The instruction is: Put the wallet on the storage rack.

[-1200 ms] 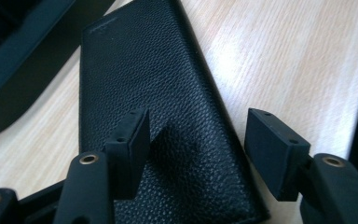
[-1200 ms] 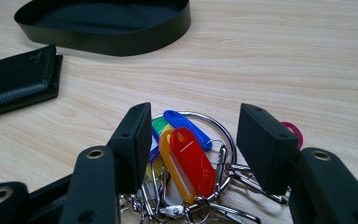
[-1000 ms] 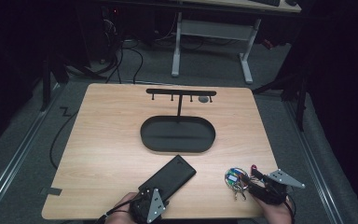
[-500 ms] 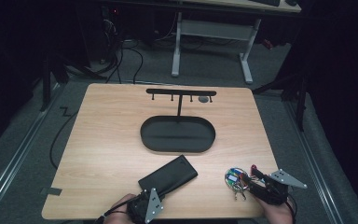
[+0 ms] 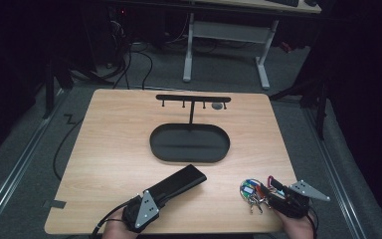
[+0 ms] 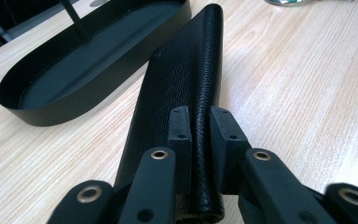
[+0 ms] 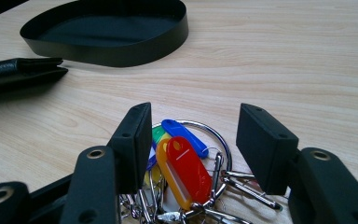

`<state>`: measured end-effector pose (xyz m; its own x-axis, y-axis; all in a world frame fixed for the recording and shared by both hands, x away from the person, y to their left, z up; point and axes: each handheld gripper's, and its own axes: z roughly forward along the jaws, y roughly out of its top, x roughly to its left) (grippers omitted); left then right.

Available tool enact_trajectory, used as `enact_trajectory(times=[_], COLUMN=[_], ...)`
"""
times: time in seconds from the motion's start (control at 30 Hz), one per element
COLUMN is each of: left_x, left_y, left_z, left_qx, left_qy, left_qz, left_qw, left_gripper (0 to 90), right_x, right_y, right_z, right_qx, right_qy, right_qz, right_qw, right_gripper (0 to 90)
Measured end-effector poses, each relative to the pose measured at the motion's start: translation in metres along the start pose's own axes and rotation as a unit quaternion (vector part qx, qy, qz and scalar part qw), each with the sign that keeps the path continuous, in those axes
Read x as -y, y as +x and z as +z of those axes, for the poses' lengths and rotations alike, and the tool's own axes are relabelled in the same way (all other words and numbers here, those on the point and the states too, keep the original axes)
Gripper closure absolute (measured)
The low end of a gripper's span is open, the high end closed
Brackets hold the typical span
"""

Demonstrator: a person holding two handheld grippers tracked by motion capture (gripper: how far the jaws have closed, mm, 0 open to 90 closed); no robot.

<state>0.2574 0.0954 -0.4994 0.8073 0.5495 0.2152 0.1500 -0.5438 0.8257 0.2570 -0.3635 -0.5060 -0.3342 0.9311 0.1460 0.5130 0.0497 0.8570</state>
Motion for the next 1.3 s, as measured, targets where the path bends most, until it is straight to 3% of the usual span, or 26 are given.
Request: enact_trajectory(times=[0.23,0.5,0.77,0.97,1.23,1.3], left_x=[0.005,0.013,0.024,0.031,0.041,0.042], left_y=[0.009,0.018,0.039,0.053,0.066,0.067], left_z=[-0.015,-0.031,-0.046,-0.053,-0.056,-0.057], left_qx=[0.001,0.008,-0.004,-0.011,-0.022,-0.024], left_qy=[-0.02,-0.042,-0.06,-0.072,-0.085,-0.083], left_qz=[-0.036,-0.089,-0.142,-0.181,-0.206,-0.202], left_qw=[0.9991,0.9951,0.988,0.9807,0.9746,0.9755], left_gripper=[80.2,80.3,80.4,80.3,79.9,79.7], right_x=[-0.006,-0.015,-0.018,-0.018,-0.018,-0.018], right_y=[0.001,0.004,0.008,0.008,0.009,0.009], right_z=[0.006,0.018,0.026,0.026,0.028,0.027], right_qx=[-0.007,-0.022,-0.032,-0.032,-0.035,-0.035], right_qy=[-0.006,-0.012,-0.009,-0.009,-0.005,-0.006], right_qz=[-0.008,-0.01,-0.017,-0.015,-0.017,-0.018], right_qw=[0.9999,0.9996,0.9993,0.9993,0.9992,0.9992], right_gripper=[46.2,46.3,46.2,46.2,46.2,46.3])
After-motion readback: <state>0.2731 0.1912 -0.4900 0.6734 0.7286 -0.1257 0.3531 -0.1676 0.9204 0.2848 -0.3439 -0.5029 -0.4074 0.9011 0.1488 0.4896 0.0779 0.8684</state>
